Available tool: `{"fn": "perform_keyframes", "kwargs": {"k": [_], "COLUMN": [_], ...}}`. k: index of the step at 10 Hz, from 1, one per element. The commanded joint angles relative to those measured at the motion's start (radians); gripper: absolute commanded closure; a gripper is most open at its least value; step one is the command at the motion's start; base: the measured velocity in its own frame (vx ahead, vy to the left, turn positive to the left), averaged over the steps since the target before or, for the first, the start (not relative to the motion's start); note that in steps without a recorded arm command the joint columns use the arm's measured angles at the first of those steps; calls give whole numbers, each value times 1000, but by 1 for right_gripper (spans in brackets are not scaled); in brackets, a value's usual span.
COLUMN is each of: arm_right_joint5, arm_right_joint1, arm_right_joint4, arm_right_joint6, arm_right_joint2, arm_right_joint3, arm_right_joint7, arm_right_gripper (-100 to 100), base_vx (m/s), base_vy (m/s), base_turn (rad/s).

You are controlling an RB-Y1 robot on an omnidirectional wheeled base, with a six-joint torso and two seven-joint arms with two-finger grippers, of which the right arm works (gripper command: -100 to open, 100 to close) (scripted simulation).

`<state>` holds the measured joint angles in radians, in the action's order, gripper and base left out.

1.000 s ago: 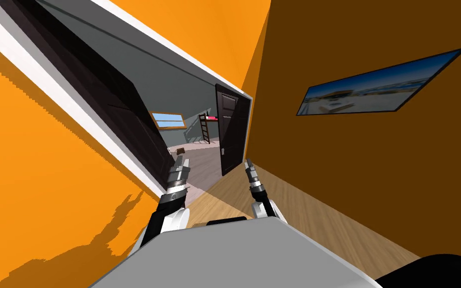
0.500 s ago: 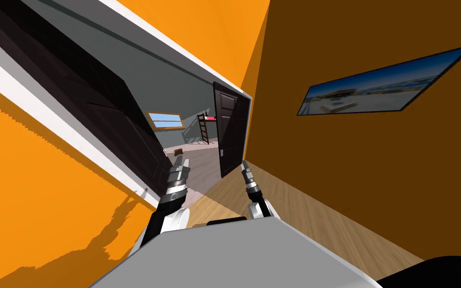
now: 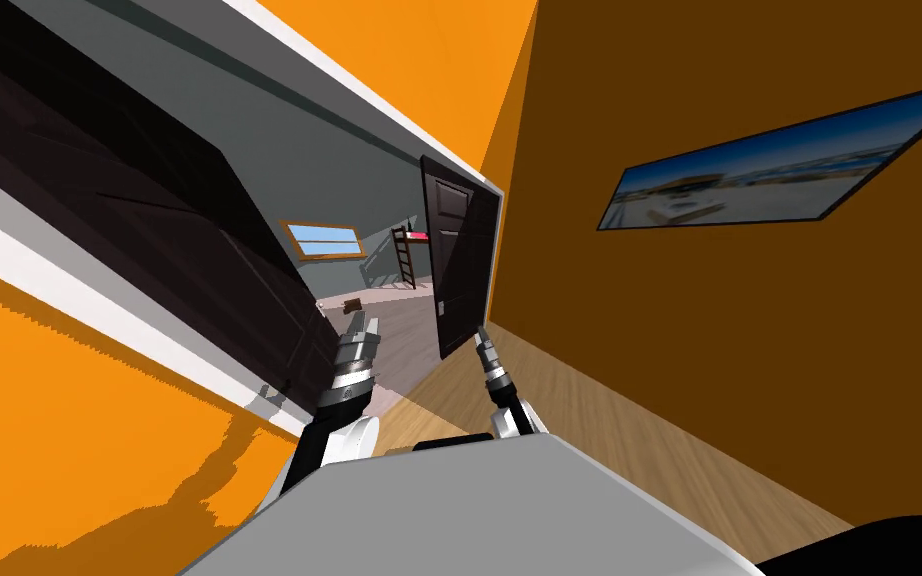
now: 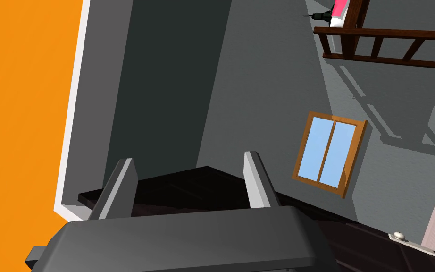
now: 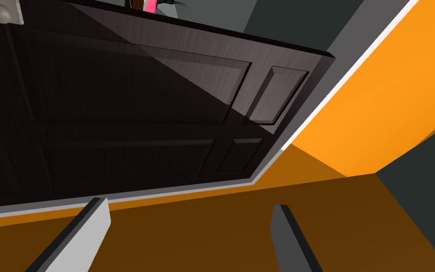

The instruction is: Push the door open

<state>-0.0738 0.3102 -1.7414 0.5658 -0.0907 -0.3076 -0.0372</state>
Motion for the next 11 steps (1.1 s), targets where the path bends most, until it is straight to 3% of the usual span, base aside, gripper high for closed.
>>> {"fn": "perform_keyframes", "kwargs": {"k": [1,11], "arm_right_joint5": [3,19], "arm_right_joint1": [-15,-97], "arm_right_joint4": [37,245], "arm_right_joint6": [9,52], "arm_right_joint2": [-3,-12], "arm_right_joint3": [-17,-133], "arm_right_joint7": [7,38], "arm_right_gripper": [-100,-100], "base_vx": [98,99], "base_vy": [-26,-16], "base_turn": [-29,-26]}}
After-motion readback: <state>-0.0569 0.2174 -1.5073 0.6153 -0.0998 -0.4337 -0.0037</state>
